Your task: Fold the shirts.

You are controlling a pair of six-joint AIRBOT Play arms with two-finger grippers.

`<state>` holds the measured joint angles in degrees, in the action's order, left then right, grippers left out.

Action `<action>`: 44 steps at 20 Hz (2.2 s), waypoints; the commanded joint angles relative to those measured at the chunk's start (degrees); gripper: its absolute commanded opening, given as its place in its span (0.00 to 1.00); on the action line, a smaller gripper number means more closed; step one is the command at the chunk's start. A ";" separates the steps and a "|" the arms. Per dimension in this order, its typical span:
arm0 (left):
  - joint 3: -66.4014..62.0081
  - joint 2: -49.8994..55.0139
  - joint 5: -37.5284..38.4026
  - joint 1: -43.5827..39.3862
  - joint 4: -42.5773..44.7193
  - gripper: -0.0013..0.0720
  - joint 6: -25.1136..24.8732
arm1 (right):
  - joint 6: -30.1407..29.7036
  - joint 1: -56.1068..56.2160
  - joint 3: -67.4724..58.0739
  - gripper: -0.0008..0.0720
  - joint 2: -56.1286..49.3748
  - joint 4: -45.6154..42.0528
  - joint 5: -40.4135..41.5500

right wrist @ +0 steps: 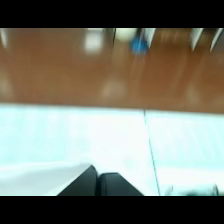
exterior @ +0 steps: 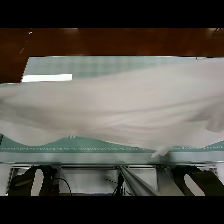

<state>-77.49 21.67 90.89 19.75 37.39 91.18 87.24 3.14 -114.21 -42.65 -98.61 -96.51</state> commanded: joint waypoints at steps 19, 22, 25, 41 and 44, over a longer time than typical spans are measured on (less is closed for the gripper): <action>33.03 32.50 -41.29 -2.82 5.46 0.05 -30.73 | -3.04 3.48 -0.28 0.05 -54.27 9.11 32.39; 33.00 41.46 -44.54 -3.39 4.87 0.05 -30.71 | -2.97 3.45 -0.28 0.05 -58.10 9.11 31.32; 33.03 47.36 -44.06 -4.00 3.72 0.05 -30.67 | -1.81 3.48 -0.28 0.05 -62.49 9.14 27.98; 34.07 47.63 -9.75 14.01 21.27 0.79 -20.70 | -2.03 -17.66 0.55 0.68 -54.66 8.74 -0.24; 39.58 47.63 -10.25 14.75 19.41 0.79 -22.58 | -2.43 -23.43 0.55 0.68 -54.25 16.28 -0.42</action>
<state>-42.68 69.54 78.19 32.86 55.90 69.71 85.52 -14.46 -114.04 -97.65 -90.24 -93.89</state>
